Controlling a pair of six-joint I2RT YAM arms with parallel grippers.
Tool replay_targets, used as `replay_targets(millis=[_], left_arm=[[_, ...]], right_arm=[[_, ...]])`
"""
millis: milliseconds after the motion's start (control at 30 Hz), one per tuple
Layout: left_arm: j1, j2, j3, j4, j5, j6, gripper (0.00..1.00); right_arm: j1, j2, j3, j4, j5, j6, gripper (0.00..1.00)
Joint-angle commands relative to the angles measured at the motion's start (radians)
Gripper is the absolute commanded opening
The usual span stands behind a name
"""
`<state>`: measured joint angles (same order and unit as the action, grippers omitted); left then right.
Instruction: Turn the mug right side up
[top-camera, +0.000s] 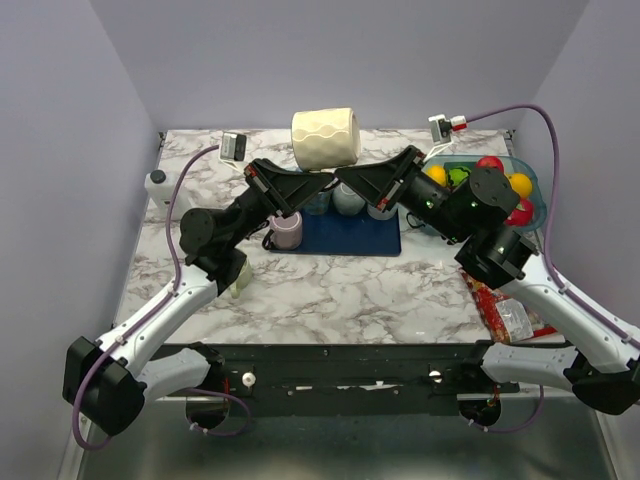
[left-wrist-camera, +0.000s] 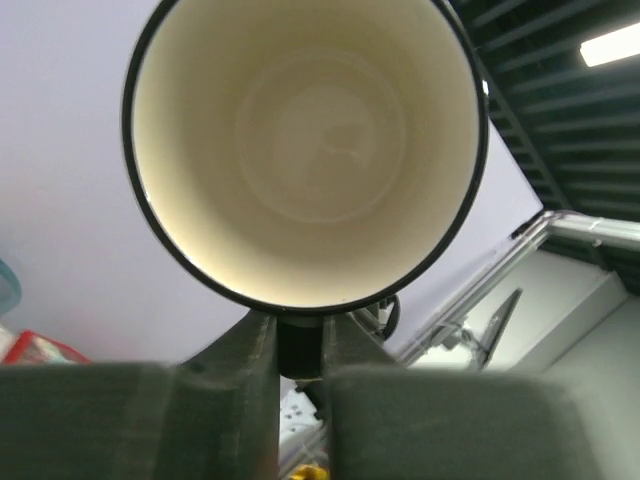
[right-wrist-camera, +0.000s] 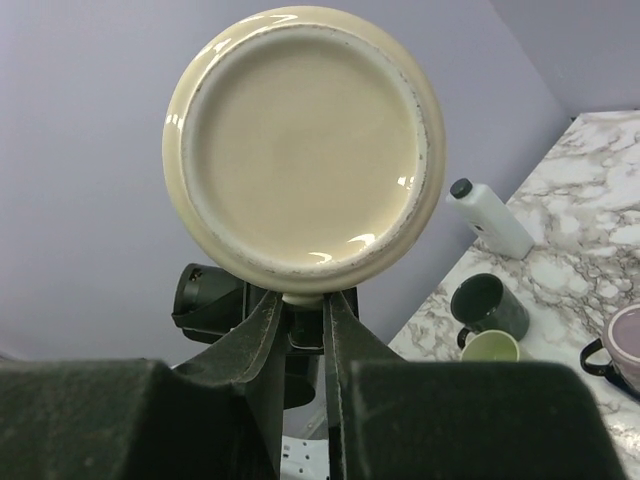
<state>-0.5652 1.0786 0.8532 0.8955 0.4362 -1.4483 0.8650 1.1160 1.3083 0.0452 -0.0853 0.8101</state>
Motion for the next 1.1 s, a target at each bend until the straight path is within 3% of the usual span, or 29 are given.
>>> replay_targets(millis=[0, 33, 100, 200, 233, 333, 433, 733, 933, 1067], left_arm=[[-0.004, 0.001, 0.006, 0.039, -0.054, 0.014, 0.00], [-0.005, 0.000, 0.003, 0.025, -0.062, 0.017, 0.00], [-0.004, -0.012, 0.003, -0.006, -0.068, 0.041, 0.00], [-0.005, -0.038, 0.020, -0.116, -0.073, 0.090, 0.00], [-0.005, -0.045, 0.038, -0.195, -0.074, 0.132, 0.00], [-0.004, -0.075, 0.093, -0.396, -0.089, 0.234, 0.00], [-0.004, -0.104, 0.147, -0.592, -0.116, 0.316, 0.00], [-0.007, -0.164, 0.258, -1.290, -0.298, 0.664, 0.00], [-0.054, -0.230, 0.115, -1.495, -0.396, 0.729, 0.00], [-0.168, -0.279, 0.014, -1.549, -0.508, 0.692, 0.00]], right_arm=[[0.006, -0.028, -0.034, 0.032, -0.073, -0.018, 0.01], [0.005, -0.030, -0.034, 0.019, -0.067, -0.022, 0.01], [0.006, -0.025, -0.017, -0.039, -0.044, -0.035, 0.11], [0.005, -0.022, -0.003, -0.119, -0.004, -0.061, 0.43], [0.005, -0.027, -0.004, -0.128, 0.008, -0.069, 0.59], [0.005, -0.054, -0.029, -0.163, 0.074, -0.098, 0.84], [0.006, -0.087, -0.049, -0.223, 0.162, -0.135, 1.00], [0.005, -0.137, -0.072, -0.547, 0.534, -0.187, 1.00], [0.003, -0.153, -0.103, -0.593, 0.607, -0.212, 1.00], [0.003, -0.133, -0.104, -0.596, 0.604, -0.215, 1.00]])
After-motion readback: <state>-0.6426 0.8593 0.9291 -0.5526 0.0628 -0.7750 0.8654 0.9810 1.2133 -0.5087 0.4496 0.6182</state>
